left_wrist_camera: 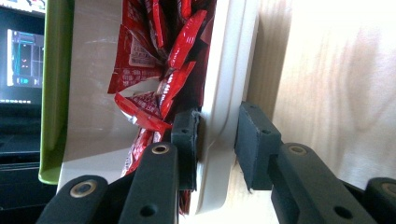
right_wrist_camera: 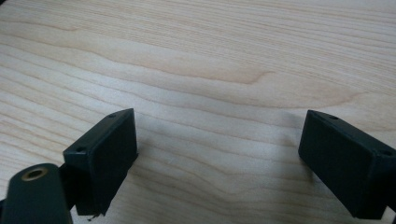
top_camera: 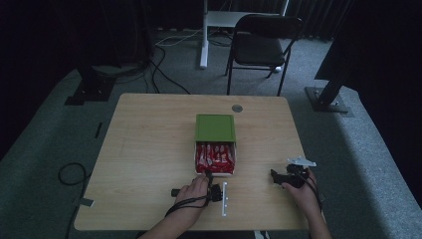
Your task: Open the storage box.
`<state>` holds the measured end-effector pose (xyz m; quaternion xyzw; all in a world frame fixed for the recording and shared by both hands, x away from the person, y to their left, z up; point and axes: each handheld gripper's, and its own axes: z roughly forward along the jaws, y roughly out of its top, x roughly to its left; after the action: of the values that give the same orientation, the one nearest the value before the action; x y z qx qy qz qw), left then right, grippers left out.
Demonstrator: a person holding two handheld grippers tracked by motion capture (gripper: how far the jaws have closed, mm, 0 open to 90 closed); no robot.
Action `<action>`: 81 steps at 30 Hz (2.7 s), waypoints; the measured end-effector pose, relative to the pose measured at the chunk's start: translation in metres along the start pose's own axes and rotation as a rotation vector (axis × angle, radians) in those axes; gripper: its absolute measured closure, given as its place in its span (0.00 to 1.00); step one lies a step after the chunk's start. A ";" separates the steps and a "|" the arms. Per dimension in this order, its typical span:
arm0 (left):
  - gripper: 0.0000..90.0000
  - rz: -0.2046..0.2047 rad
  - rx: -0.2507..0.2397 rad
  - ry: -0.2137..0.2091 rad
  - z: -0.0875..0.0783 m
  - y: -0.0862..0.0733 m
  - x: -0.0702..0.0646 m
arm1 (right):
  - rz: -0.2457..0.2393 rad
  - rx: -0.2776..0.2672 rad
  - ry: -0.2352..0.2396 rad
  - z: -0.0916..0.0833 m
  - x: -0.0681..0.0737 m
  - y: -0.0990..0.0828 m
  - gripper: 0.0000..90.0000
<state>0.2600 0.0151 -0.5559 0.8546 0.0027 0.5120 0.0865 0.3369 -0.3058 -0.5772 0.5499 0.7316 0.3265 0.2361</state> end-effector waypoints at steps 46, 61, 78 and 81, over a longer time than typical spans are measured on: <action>0.78 -0.129 -0.136 -0.167 -0.041 -0.007 -0.006 | 0.000 -0.001 0.000 0.000 0.000 0.000 0.12; 0.71 -0.365 -0.289 -0.376 -0.057 -0.012 0.022 | 0.000 0.000 0.000 0.000 0.000 0.000 0.12; 0.71 -0.597 -0.406 -0.338 -0.054 -0.037 0.080 | 0.000 0.000 0.000 0.000 0.000 0.000 0.12; 0.71 -0.615 -0.398 -0.330 -0.052 -0.044 0.083 | 0.000 0.000 0.000 0.000 0.000 0.000 0.12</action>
<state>0.2578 0.0736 -0.4660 0.8513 0.1452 0.3086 0.3987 0.3369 -0.3058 -0.5773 0.5498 0.7316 0.3265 0.2362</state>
